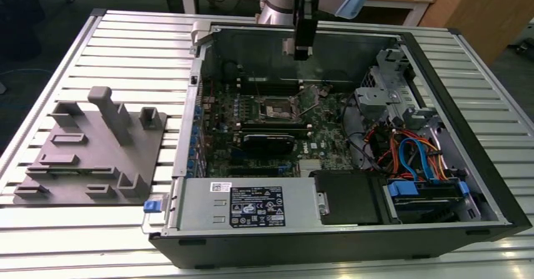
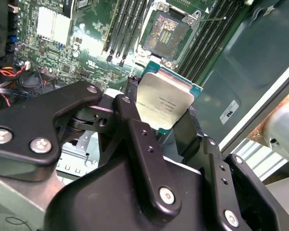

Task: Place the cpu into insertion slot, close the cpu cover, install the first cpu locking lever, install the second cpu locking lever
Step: 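Place the cpu into insertion slot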

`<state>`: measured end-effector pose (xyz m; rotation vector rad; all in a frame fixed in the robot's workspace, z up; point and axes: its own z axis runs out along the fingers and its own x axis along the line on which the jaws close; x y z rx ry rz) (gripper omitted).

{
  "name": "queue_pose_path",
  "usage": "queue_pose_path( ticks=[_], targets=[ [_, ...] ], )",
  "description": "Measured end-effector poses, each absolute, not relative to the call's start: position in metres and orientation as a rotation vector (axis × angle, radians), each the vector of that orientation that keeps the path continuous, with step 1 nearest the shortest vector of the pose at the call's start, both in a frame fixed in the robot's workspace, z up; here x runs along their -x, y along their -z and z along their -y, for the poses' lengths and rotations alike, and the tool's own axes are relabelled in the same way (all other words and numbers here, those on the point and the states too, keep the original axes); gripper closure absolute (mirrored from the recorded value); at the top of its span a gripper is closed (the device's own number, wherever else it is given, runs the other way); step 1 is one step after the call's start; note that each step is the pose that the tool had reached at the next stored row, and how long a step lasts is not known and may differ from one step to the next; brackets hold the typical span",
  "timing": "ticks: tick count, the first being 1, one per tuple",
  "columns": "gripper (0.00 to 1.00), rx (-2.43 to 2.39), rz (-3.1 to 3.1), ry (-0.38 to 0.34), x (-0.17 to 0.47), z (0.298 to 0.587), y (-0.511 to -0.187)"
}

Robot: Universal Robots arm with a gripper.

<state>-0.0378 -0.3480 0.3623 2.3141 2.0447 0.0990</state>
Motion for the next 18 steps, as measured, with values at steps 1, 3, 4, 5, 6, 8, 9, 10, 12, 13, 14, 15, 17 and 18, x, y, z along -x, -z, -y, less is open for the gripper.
queue_pose_path(
  ticks=[1, 3, 4, 5, 6, 8, 9, 10, 12, 13, 14, 15, 17, 18],
  targets=[
    [0.46, -2.319, -2.039, -0.099, 0.038, 0.348, -0.3623],
    [0.46, -2.319, -2.038, -0.099, 0.0381, 0.348, -0.3623],
    [0.46, -2.319, -2.038, -0.099, 0.0381, 0.3479, -0.362],
    [0.46, -2.32, -2.038, -0.099, 0.0381, 0.3479, -0.3616],
    [0.46, -2.319, -2.038, -0.099, 0.0381, 0.3479, -0.3612],
    [0.46, -2.318, -2.04, -0.099, 0.0382, 0.3479, -0.3603],
    [0.46, -2.317, -2.041, -0.099, 0.0382, 0.3478, -0.3598],
    [0.46, -2.315, -2.043, -0.099, 0.0382, 0.3477, -0.3593],
    [0.46, -2.313, -2.046, -0.099, 0.0384, 0.3477, -0.3585],
    [0.46, -2.312, -2.047, -0.099, 0.0386, 0.3477, -0.3584],
    [0.46, -2.31, -2.049, -0.099, 0.0388, 0.3477, -0.3581],
    [0.46, -2.309, -2.051, -0.099, 0.039, 0.3477, -0.3579],
    [0.46, -2.308, -2.051, -0.099, 0.0391, 0.3477, -0.3577],
    [0.46, -2.309, -2.051, -0.099, 0.0392, 0.3477, -0.3575]
  ],
)
